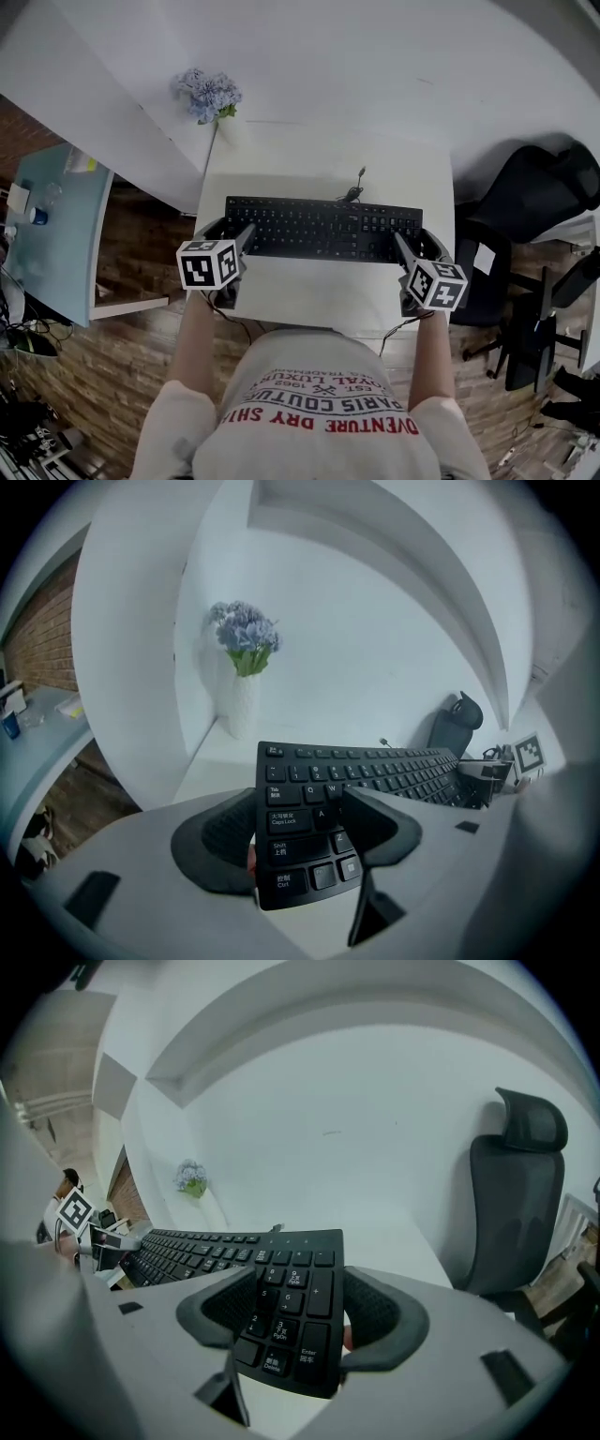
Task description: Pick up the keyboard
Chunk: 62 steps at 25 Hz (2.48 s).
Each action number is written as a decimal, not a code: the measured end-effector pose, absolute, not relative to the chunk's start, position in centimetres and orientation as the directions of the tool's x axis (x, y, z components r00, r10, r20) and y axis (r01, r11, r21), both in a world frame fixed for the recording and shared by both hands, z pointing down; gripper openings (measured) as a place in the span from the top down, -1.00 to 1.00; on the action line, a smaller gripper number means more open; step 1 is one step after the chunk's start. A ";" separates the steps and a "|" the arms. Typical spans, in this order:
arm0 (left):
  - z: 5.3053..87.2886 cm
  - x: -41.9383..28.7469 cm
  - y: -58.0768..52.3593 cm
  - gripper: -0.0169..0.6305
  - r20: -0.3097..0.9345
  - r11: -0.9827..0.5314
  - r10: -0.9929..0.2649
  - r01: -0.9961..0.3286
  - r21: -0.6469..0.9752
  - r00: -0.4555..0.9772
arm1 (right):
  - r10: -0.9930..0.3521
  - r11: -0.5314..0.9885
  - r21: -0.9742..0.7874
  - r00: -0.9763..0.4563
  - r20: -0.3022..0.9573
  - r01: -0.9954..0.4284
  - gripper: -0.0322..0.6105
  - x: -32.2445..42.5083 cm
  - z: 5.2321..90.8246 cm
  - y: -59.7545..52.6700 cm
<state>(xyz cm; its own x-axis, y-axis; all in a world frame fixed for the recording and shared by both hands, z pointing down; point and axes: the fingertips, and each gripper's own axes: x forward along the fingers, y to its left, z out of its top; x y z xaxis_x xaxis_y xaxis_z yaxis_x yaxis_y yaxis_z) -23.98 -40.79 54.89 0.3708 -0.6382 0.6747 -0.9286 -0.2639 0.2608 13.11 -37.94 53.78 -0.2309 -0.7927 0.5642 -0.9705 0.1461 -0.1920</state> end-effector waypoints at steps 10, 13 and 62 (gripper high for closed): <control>47.0 -24.2 -44.5 0.05 0.543 -0.296 -0.754 -0.929 0.223 0.371 | -0.881 0.174 -0.140 -0.218 0.421 -0.975 0.02 13.0 45.8 -41.5; 44.7 -24.4 -45.5 0.05 0.509 -0.308 -0.777 -0.929 0.204 0.370 | -0.897 0.176 -0.137 -0.216 0.386 -0.975 0.02 12.7 43.9 -42.3; 38.3 -23.9 -46.3 0.05 0.416 -0.323 -0.831 -0.929 0.178 0.369 | -0.933 0.195 -0.080 -0.210 0.291 -0.977 0.02 13.1 37.3 -42.8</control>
